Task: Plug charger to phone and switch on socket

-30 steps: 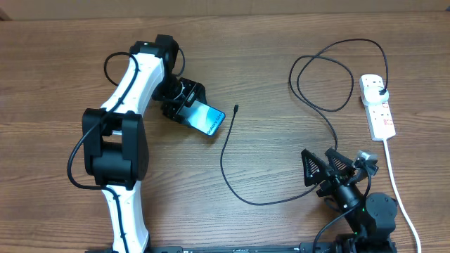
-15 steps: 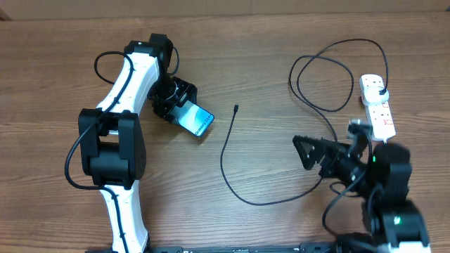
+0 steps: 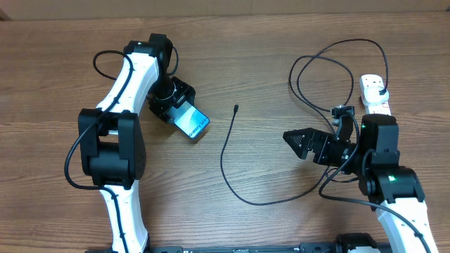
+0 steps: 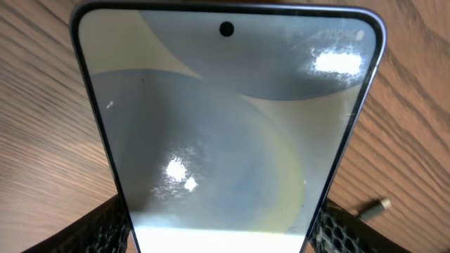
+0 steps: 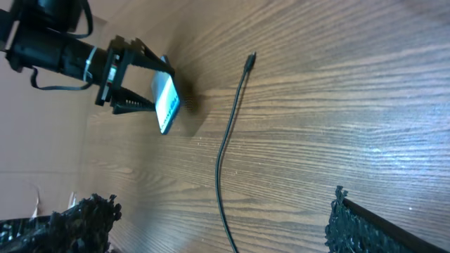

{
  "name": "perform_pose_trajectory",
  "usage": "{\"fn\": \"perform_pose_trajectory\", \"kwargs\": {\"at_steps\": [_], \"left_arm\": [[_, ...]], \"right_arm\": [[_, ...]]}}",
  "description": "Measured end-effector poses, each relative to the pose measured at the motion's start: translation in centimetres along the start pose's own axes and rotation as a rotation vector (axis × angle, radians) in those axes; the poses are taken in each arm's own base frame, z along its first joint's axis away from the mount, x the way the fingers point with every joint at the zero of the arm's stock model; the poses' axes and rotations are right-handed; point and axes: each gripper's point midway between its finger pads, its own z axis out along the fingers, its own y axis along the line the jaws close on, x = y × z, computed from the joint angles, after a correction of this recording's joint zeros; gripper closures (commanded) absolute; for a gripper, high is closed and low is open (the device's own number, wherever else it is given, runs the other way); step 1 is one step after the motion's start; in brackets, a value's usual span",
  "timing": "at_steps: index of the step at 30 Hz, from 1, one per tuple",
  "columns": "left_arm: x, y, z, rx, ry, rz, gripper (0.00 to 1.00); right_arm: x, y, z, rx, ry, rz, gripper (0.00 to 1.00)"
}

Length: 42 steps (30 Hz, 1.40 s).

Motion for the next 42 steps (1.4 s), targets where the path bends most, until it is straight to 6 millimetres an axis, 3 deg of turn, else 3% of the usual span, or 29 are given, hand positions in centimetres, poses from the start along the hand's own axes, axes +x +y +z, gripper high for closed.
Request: {"fn": "perform_pose_trajectory", "kwargs": {"at_steps": [25, 42], "left_arm": [[4.4, -3.0, -1.9, 0.235, 0.341, -0.049, 0.45], [8.7, -6.3, -5.6, 0.459, 0.650, -0.057, 0.48]], "right_arm": [[0.5, -0.6, 1.0, -0.006, 0.051, 0.034, 0.00], [0.2, -0.6, 1.0, -0.001, 0.039, 0.076, 0.00]]}}
